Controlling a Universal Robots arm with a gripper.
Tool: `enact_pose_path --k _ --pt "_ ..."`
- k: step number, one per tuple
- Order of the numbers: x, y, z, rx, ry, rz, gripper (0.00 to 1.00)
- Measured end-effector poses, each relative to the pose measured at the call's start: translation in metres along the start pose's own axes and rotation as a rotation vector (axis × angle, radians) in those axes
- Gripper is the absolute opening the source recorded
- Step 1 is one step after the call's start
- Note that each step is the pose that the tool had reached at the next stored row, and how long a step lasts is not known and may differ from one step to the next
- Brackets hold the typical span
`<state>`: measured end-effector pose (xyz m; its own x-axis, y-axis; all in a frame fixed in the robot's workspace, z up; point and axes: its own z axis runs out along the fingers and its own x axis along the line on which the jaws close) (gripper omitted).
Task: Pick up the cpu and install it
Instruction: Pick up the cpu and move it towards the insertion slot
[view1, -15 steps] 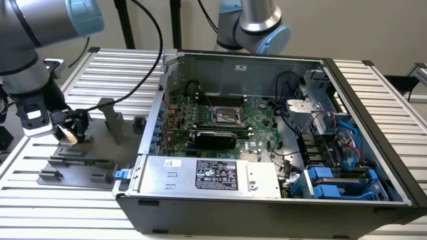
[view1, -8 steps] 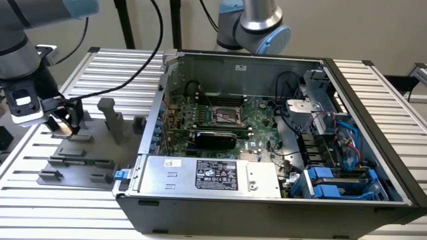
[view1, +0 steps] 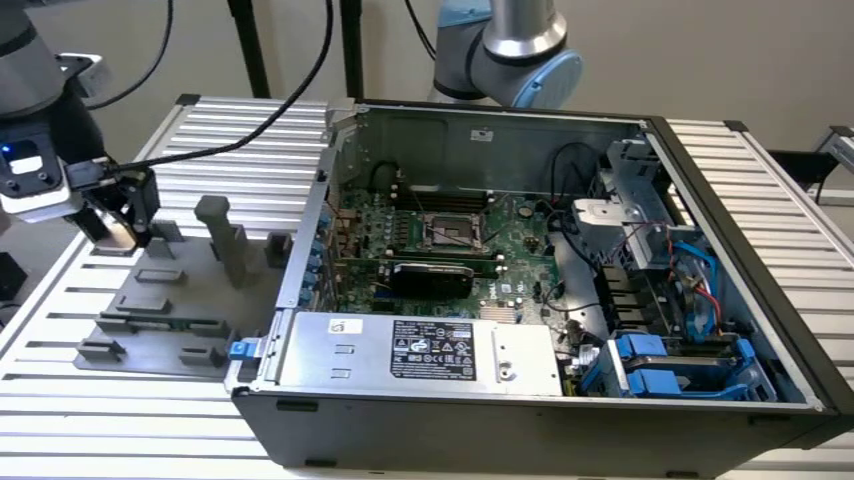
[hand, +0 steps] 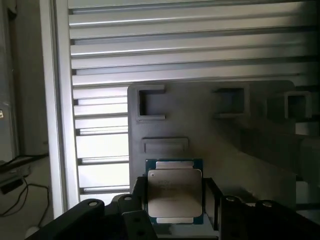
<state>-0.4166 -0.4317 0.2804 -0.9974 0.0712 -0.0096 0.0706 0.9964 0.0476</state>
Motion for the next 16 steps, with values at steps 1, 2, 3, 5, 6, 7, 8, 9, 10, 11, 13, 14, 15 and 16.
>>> enact_pose_path --k 1,2,3,5,6,7,8,9,10,11,13,14,15,16 --pt "-0.001 0.0005 -0.0046 0.0 0.0 0.0 0.55" --pt "-0.003 0.001 -0.009 0.0 0.0 0.0 0.55" --pt "-0.004 0.0015 -0.0135 0.0 0.0 0.0 0.55" --pt "-0.009 0.0024 -0.0224 0.0 0.0 0.0 0.55" --pt "-0.012 0.003 -0.0272 -0.0001 -0.0001 0.0 0.55" --pt "-0.015 0.0035 -0.0315 -0.0001 -0.0002 0.0 0.55" --pt "-0.019 0.0041 -0.0361 0.0 0.0 0.0 0.55" --pt "-0.023 0.0046 -0.0406 0.0 0.0 0.0 0.55" --pt "-0.027 0.0051 -0.0451 0.0001 0.0001 0.0 0.55" --pt "-0.03 0.0056 -0.0495 0.0001 0.0001 0.0 0.55" --pt "-0.039 0.0067 -0.0583 0.0 -0.0001 0.0 0.55" --pt "-0.044 0.0073 -0.063 0.0 0.0 0.0 0.55" --pt "-0.048 0.0078 -0.0676 0.0 0.0 0.0 0.55" --pt "-0.053 0.0083 -0.0721 0.0001 0.0002 0.0 0.55"
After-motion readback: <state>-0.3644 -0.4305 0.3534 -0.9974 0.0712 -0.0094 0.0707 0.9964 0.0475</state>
